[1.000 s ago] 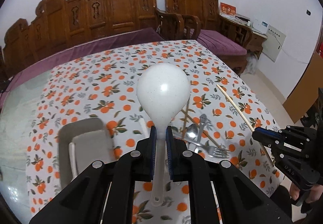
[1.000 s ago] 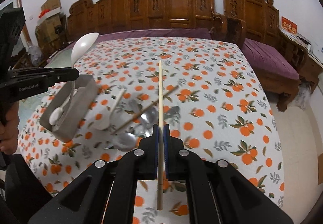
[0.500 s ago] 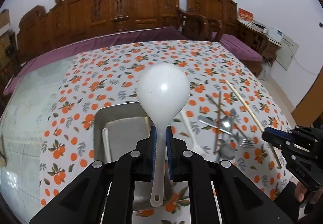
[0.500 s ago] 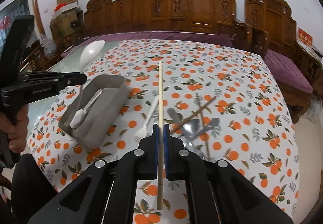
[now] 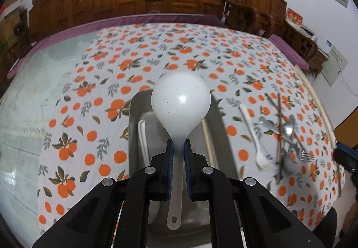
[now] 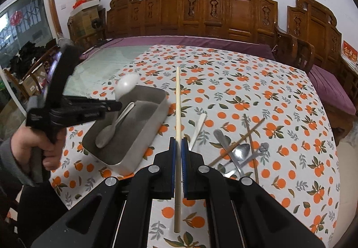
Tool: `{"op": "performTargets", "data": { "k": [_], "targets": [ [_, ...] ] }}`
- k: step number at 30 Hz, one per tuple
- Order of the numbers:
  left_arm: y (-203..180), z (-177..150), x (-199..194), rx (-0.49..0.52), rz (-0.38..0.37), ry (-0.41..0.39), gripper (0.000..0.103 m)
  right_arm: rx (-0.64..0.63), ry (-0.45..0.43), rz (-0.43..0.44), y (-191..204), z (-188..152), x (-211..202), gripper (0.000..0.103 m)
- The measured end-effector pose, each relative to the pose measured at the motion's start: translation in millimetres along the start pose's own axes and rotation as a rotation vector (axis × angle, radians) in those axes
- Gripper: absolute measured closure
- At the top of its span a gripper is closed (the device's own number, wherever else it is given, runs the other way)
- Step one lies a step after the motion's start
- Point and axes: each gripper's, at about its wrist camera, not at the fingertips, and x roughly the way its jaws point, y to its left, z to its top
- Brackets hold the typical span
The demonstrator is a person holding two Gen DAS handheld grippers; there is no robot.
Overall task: Organize utensils
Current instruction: 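Carry the white spoon into the tray and open the left gripper while the right carries the chopstick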
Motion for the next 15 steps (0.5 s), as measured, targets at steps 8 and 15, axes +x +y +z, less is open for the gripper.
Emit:
{"op": "performTargets", "data": {
  "k": [8, 15],
  "targets": [
    [14, -7, 20, -0.028, 0.000, 0.036, 0.094, -0.001, 0.006, 0.018, 11, 3, 8, 0.097],
    [20, -11, 17, -0.026, -0.011, 0.039, 0.081, -0.008, 0.016, 0.021, 20, 3, 16, 0.097]
  ]
}}
